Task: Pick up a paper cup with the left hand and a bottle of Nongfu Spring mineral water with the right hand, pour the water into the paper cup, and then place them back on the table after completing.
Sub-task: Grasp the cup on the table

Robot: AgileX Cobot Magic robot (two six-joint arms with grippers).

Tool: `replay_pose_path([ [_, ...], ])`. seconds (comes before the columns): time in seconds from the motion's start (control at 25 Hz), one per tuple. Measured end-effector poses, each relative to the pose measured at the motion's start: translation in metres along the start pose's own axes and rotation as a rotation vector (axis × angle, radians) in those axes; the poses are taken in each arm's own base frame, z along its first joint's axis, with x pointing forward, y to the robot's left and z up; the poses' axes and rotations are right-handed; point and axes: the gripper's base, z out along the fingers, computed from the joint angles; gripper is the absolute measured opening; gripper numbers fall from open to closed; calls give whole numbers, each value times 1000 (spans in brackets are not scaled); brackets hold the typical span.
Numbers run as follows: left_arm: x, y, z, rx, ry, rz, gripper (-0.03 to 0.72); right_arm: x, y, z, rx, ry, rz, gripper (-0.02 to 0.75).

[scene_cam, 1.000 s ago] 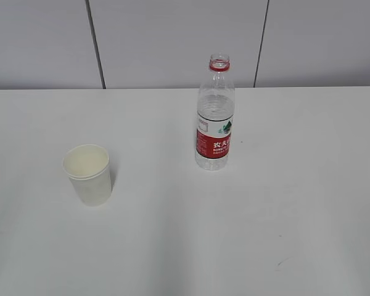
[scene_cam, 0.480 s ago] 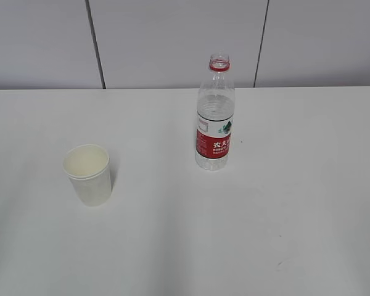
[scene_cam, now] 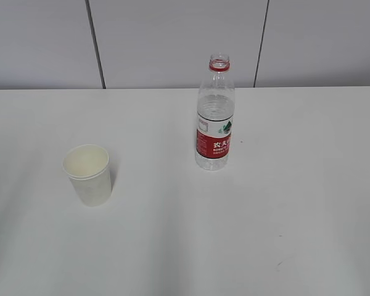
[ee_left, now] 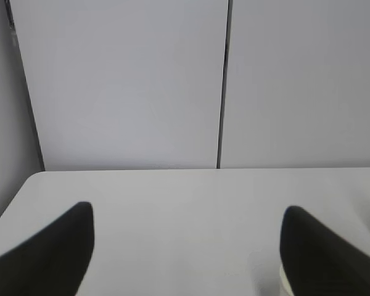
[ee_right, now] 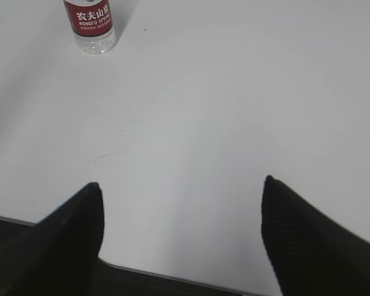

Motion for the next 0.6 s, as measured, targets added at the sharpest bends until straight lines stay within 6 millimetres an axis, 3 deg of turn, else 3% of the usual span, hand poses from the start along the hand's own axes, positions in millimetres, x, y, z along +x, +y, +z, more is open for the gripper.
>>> replay_pose_path([
  [0.6,12,0,58,1,79,1,563,0,0,0,1,0,1,587],
])
